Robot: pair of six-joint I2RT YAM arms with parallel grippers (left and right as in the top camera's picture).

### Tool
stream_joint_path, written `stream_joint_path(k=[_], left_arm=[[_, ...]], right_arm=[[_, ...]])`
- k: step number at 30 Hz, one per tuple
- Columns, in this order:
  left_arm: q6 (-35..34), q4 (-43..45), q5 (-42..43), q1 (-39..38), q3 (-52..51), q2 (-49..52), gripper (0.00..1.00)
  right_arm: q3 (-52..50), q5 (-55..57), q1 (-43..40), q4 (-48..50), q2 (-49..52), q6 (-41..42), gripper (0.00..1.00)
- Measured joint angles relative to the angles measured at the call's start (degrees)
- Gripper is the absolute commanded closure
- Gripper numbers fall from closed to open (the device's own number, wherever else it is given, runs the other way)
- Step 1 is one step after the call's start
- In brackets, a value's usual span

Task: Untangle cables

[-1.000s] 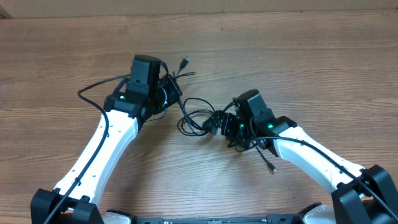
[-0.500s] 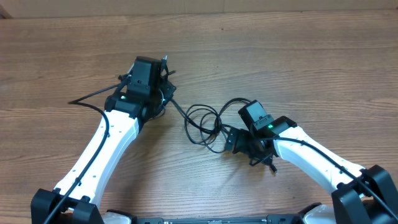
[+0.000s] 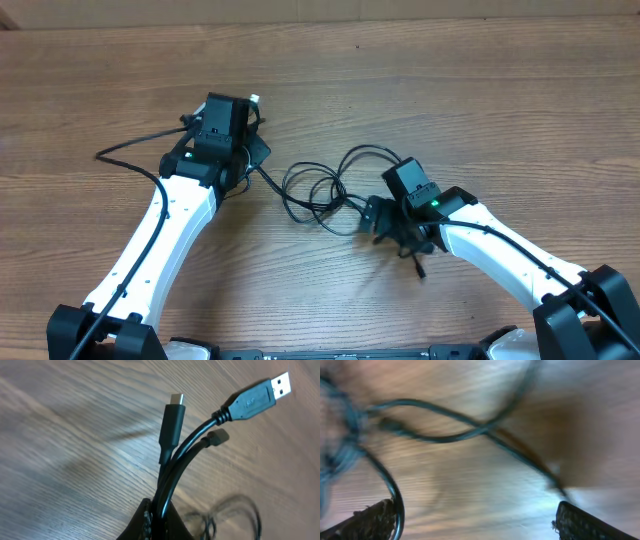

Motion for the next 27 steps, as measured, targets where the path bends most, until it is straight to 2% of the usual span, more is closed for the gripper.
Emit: stream_joint_path(k=[4, 8, 15, 27], left_arm=[[6.3, 0.9, 3.8, -0.2, 0.0, 0.0, 0.96], [7.2, 0.9, 5.6, -1.2, 0.0, 0.7, 0.96], [7.2, 3.2, 6.6, -4.1, 0.0, 6.2, 0.96], [7.2, 4.1, 5.6, -4.9, 0.0, 15.8, 0.96]], right_arm=[[0.0, -7.5, 0.0, 7.6, 0.0, -0.2, 0.00], [0.0, -12.0, 1.0, 12.7, 0.0, -0.2, 0.00], [0.0, -12.3, 4.3, 13.2, 0.0, -0.2, 0.00], [0.0, -11.4, 4.4, 13.2, 0.0, -0.1, 0.00]])
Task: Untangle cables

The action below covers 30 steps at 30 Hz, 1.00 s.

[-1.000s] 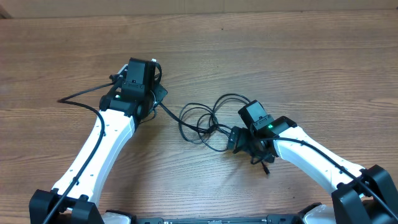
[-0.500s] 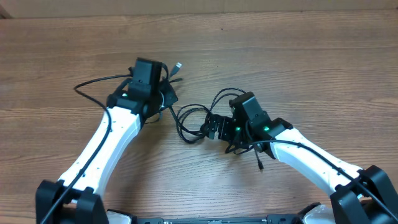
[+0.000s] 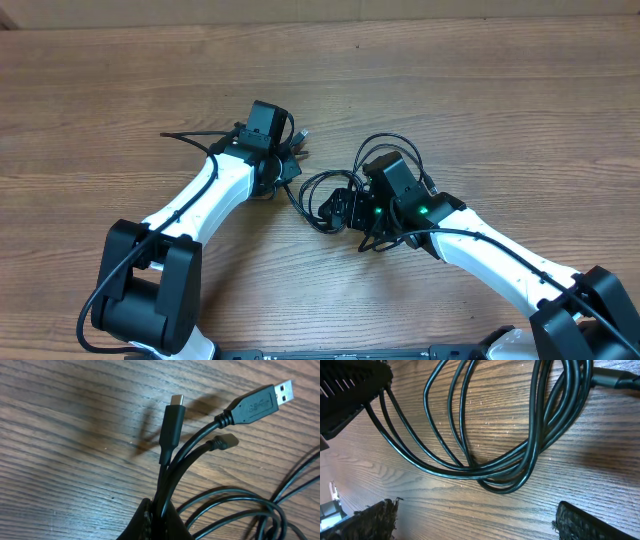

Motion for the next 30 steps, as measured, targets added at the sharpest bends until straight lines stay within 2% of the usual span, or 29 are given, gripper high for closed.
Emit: stream_joint_path(k=[10, 21, 30], left_arm=[[0.0, -0.8, 0.3, 0.0, 0.0, -1.4, 0.96], [0.0, -1.3, 1.1, 0.0, 0.0, -18.7, 0.96], [-0.3, -8.2, 3.0, 0.0, 0.0, -19.2, 0.96]], right_arm=[[0.0, 1.8, 0.0, -1.7, 0.0, 4.4, 0.00], [0.0, 1.9, 0.0, -1.9, 0.0, 6.0, 0.00], [0.0, -0.1, 0.0, -3.4, 0.0, 7.1, 0.00]])
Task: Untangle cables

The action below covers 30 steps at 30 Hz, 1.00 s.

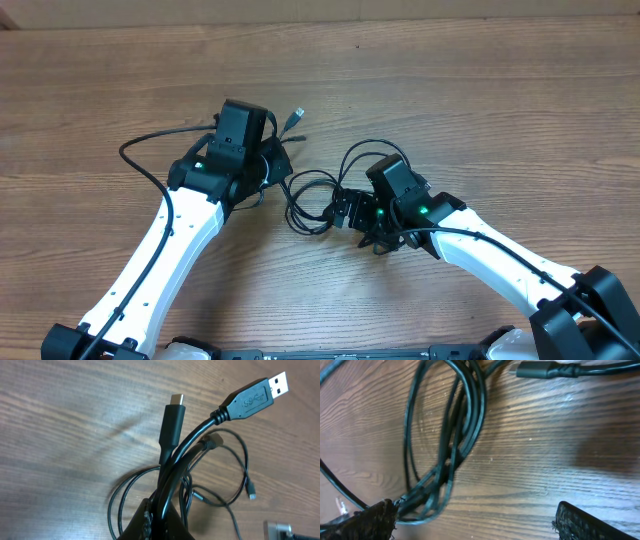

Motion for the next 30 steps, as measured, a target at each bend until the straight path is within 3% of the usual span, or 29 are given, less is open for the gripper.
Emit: stream_joint_path(k=[16, 30], left_arm=[[-6.2, -5.9, -1.4, 0.0, 0.0, 0.0, 0.96], [7.3, -5.7, -7.8, 0.0, 0.0, 4.2, 0.96]], right_arm=[[0.0, -4.0, -1.1, -0.6, 0.0, 0.4, 0.00], [0.0, 0.2, -1.1, -1.2, 0.0, 0.4, 0.00]])
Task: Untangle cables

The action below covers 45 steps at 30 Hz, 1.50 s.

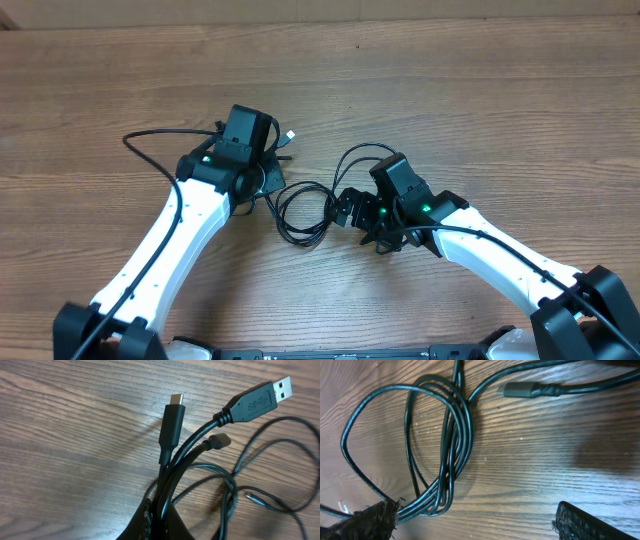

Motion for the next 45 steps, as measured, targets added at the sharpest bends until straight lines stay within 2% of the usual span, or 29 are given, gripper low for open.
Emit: stream_joint_path(k=[4, 6, 10, 22, 27, 34, 45], left_arm=[[0.9, 1.6, -0.2, -0.1, 0.0, 3.8, 0.95], [1.3, 2.1, -0.2, -0.1, 0.0, 5.5, 0.95], [1.5, 2.9, -0.2, -0.7, 0.0, 7.5, 0.96], [1.5, 6.2, 0.1, -2.0, 0.0, 8.1, 0.96], [1.5, 6.4, -0.7, -5.4, 0.0, 8.1, 0.95], [1.2, 6.7, -7.0, -11.1, 0.0, 8.1, 0.95], [-4.8, 6.7, -13.9, -12.1, 0.0, 8.1, 0.96]], right_arm=[[0.0, 1.9, 0.0, -0.1, 0.0, 0.5, 0.01], [0.0, 2.9, 0.0, -0.1, 0.0, 1.6, 0.09], [0.0, 4.4, 0.0, 0.1, 0.0, 1.4, 0.14], [0.0, 16.2, 0.0, -0.8, 0.0, -11.0, 0.14], [0.0, 18.5, 0.0, -0.9, 0.0, -12.3, 0.14], [0.0, 19.3, 0.0, -2.8, 0.0, -12.3, 0.14], [0.0, 17.9, 1.4, -3.1, 2.4, -12.0, 0.16]])
